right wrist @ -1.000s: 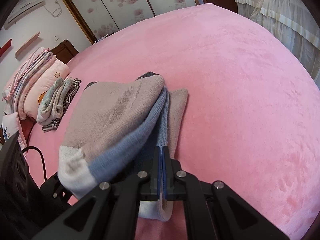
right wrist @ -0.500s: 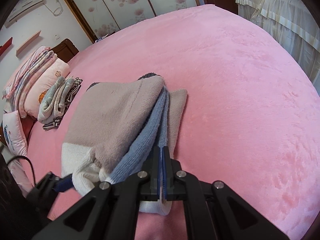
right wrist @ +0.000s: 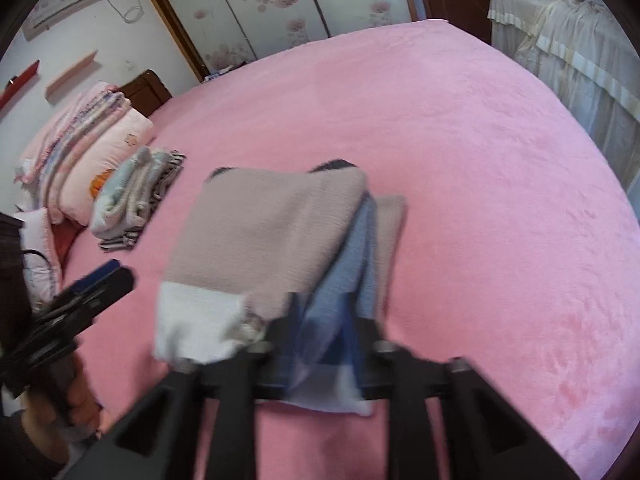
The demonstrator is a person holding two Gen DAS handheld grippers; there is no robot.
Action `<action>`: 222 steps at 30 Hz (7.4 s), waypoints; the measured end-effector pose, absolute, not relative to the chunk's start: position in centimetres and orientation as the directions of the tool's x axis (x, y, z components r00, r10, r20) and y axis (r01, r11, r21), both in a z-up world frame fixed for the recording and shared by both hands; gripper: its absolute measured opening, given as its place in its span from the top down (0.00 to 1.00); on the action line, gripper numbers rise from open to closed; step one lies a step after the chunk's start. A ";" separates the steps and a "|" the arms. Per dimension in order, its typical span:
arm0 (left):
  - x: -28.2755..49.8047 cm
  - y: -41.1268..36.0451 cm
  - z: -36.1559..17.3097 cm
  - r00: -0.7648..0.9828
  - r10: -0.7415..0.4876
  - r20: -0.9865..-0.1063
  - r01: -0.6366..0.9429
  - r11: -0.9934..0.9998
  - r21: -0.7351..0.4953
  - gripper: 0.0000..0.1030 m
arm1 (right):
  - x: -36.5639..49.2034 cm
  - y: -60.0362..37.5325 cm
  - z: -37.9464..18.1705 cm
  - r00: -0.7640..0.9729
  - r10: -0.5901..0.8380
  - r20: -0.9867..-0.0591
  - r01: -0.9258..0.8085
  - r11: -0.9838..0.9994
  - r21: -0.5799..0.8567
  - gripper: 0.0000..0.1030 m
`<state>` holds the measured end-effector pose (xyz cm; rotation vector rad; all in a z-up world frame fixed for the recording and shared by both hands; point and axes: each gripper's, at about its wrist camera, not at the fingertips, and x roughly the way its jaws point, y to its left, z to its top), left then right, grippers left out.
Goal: Fold small clothes
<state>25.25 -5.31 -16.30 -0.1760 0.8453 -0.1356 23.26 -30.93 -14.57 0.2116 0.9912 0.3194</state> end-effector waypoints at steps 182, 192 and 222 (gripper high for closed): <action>33.0 32.4 5.2 0.678 -0.134 -0.722 -0.056 0.971 -0.233 0.47 | 33.8 8.8 0.4 0.478 0.644 -0.597 -0.407 0.765 0.499 0.61; 42.8 36.4 0.0 0.683 -0.113 -0.721 -0.082 0.970 -0.230 0.46 | 42.2 13.8 -2.9 0.511 0.604 -0.612 -0.337 0.795 0.504 0.61; 47.4 43.2 -15.1 0.686 -0.110 -0.719 -0.170 0.937 -0.306 0.00 | 45.2 16.0 -14.8 0.517 0.511 -0.686 -0.330 0.859 0.392 0.28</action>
